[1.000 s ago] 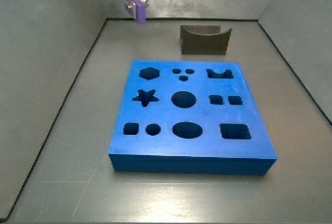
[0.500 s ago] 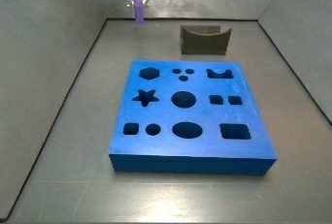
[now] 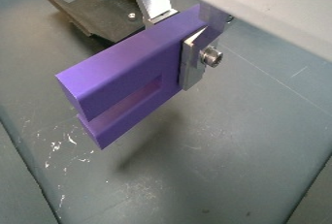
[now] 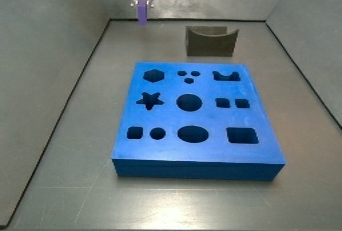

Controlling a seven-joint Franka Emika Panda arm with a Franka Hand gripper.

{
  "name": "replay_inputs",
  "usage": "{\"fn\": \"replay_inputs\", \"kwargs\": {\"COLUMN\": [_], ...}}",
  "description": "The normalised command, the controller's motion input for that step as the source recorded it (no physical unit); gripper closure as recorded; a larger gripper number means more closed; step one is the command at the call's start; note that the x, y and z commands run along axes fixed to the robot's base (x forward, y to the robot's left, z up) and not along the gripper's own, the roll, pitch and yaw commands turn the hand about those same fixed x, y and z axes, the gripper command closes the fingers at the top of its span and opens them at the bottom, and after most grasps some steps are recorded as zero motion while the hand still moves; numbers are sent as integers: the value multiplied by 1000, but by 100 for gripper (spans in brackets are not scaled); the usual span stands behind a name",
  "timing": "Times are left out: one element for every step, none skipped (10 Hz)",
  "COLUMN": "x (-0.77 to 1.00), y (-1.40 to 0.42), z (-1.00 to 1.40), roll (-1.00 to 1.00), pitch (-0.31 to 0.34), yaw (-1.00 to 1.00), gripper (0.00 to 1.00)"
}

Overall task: Pick up the double-square object. Move up. Rotate the double-square object. Place the double-square object on the fixture. Regrasp the double-square object. Move to above the board. Insert the double-square object.
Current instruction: Rotate the double-square object.

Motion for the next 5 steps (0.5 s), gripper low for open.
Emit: {"fn": "replay_inputs", "kwargs": {"x": [18, 35, 46, 49, 49], "y": [3, 4, 3, 4, 3], "z": [-1000, -984, -825, -698, -569], "roll": [2, -1, -10, -18, -26], "pitch": [-13, -24, -21, -14, -11], "yaw": [42, 45, 39, 33, 29], "gripper": [100, 100, 100, 100, 100]}}
